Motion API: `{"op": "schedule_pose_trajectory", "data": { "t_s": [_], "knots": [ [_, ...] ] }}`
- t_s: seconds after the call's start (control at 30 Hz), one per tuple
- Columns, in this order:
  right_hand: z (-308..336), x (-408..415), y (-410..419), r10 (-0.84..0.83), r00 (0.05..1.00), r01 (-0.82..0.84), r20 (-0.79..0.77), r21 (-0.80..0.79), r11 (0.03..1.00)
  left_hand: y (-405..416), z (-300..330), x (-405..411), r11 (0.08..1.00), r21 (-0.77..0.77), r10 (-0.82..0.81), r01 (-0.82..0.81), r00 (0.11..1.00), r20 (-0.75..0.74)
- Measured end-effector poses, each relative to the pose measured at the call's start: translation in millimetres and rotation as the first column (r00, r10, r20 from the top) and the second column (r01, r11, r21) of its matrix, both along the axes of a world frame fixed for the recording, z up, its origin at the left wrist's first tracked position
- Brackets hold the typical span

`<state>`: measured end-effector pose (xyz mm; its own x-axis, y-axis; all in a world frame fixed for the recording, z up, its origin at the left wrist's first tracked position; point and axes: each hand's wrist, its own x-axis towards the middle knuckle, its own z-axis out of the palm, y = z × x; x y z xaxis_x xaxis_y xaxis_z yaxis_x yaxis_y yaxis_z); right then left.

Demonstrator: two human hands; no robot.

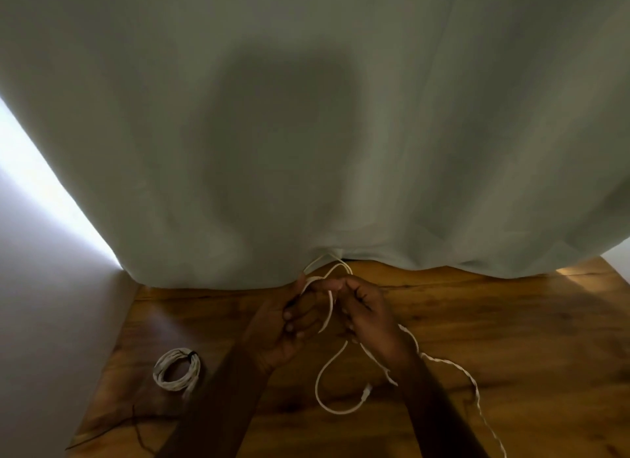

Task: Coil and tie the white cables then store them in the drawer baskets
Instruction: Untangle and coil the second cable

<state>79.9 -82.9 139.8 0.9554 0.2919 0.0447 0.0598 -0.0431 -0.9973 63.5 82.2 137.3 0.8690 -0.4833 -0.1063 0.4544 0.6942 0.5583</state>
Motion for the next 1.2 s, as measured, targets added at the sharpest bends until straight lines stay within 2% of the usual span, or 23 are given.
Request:
{"op": "schedule_pose_trajectory", "data": {
  "t_s": [0.13,0.27,0.37,0.47,0.6,0.67,0.77,0.97,1.07,1.2],
  "knots": [
    [-3.2,-5.3,-5.3,0.035,0.998,-0.023,0.049,-0.222,0.975,-1.4,-0.6,-7.4,0.998,0.05,0.037,-0.038,0.999,0.013],
    [2.0,-8.5,-10.2,0.154,0.974,-0.037,0.164,-0.559,0.828,-6.8,3.2,-11.0,0.994,0.045,0.097,-0.098,0.995,0.023],
    [2.8,-12.5,-9.4,0.232,0.956,-0.043,0.182,-0.692,0.721,-11.3,8.3,-11.3,0.99,-0.018,0.143,-0.143,0.99,0.015],
    [1.1,-15.0,-8.8,0.248,0.946,-0.015,0.208,-0.738,0.674,-15.5,9.5,-10.6,0.983,-0.036,0.179,-0.178,0.984,0.022],
    [-4.1,-20.2,-13.4,0.28,0.936,-0.002,0.212,-0.794,0.608,-17.3,16.2,-8.0,0.957,-0.166,0.236,-0.24,0.971,-0.04],
    [-3.7,-26.1,-15.9,0.298,0.932,-0.014,0.206,-0.801,0.598,-19.8,20.7,-5.8,0.938,-0.153,0.302,-0.31,0.95,-0.072],
    [-1.1,-35.6,-17.8,0.308,0.929,-0.031,0.206,-0.785,0.618,-23.8,20.4,-2.9,0.914,-0.089,0.392,-0.396,0.918,-0.062],
    [3.4,-48.1,-17.9,0.343,0.91,-0.021,0.234,-0.799,0.6,-39.0,11.7,-6.2,0.885,0.097,0.46,-0.456,0.888,-0.018],
    [8.7,-51.8,-25.2,0.36,0.906,-0.05,0.224,-0.787,0.615,-38.5,7.8,-12.9,0.869,0.235,0.427,-0.436,0.9,0.09],
    [23.9,-58.6,-32.8,0.387,0.903,-0.135,0.186,-0.732,0.668,-30.6,3.3,-22.1,0.811,0.434,0.306,-0.393,0.916,0.259]
  ]
}}
